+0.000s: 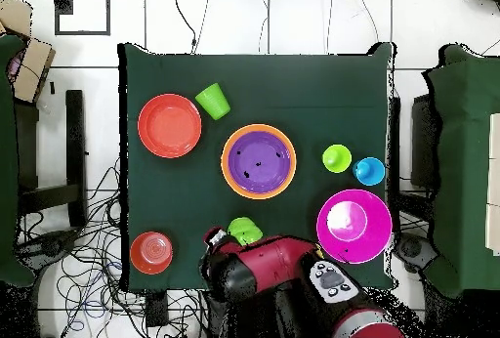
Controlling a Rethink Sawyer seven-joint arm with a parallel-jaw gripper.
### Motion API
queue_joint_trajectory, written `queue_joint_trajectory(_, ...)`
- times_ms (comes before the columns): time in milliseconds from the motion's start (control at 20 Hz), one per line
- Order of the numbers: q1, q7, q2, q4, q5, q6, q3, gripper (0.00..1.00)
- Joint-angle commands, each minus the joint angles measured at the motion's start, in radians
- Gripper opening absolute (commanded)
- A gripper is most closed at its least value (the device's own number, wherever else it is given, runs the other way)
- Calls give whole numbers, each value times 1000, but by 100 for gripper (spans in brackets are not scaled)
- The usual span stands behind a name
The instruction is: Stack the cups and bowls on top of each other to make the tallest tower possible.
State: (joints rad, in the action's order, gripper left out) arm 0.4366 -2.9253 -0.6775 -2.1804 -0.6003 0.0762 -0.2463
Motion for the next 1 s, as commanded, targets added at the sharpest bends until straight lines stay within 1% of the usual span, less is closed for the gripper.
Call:
queue_joint_trajectory(50,-39,106,-20,18,-62,49,-69,100)
queue_joint_trajectory(150,-44,100,-20,15,-66,40,-65,100)
queue_joint_trajectory(350,-31,104,-16,9,-74,33,-66,100)
queue_joint_trajectory(450,-34,107,-30,12,-72,44,-60,100)
queue_joint_trajectory(550,-46,113,-52,34,-67,75,-46,100)
queue_joint_trajectory(600,-44,123,-50,53,-73,87,-41,100)
queue_joint_trajectory(700,-23,156,-23,101,-86,114,-48,100)
queue_joint_trajectory(800,-42,164,-21,134,-100,135,-28,100)
queue_joint_trajectory(900,-80,208,-38,181,-151,181,6,100)
queue_joint_trajectory(1000,-89,235,-46,201,-194,199,10,100)
